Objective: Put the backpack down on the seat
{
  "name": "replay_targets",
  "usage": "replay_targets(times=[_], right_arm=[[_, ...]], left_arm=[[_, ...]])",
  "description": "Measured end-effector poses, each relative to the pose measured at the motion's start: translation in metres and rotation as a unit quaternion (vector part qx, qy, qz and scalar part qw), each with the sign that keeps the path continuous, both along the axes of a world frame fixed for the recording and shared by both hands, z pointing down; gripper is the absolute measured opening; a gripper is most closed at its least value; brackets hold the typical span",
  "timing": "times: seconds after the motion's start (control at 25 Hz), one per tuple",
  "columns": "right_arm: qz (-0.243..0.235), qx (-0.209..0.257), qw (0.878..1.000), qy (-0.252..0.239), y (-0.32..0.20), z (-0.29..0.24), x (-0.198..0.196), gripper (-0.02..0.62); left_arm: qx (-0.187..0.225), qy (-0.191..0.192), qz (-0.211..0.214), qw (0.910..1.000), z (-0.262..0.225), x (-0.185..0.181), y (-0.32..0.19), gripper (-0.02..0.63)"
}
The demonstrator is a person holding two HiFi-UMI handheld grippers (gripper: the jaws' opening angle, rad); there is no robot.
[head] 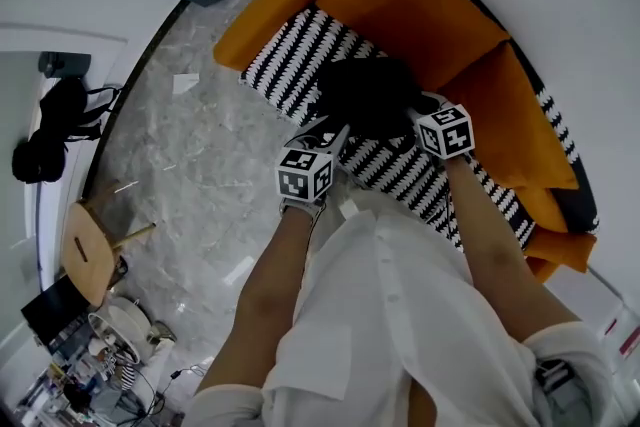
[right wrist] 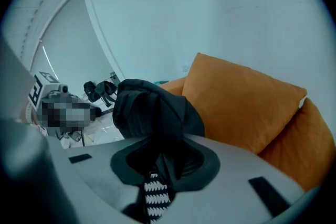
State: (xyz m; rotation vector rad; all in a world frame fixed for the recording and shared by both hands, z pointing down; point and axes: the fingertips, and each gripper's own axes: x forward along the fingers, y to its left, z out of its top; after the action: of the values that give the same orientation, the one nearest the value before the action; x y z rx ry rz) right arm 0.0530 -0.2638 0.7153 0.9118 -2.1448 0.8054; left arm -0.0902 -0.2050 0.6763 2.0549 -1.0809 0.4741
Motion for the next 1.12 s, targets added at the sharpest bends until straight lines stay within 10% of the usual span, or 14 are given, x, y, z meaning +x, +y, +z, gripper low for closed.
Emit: replay_targets(times=[0.56, 1.12], right_arm=[[0.016, 0.015, 1.0, 0.006, 0.019, -0.058, 0.019, 0.17], [-0.08, 0.177, 0.972, -0.129, 0.023, -0.205, -0.062, 0.018]], left_arm=[[0.1, -0.01, -0.104, 0.9896, -0.096, -0.077, 0.047, 0.156], [0.192, -0.014, -0.161, 0.9679, -0.185, -0.131, 0.04, 0.107]])
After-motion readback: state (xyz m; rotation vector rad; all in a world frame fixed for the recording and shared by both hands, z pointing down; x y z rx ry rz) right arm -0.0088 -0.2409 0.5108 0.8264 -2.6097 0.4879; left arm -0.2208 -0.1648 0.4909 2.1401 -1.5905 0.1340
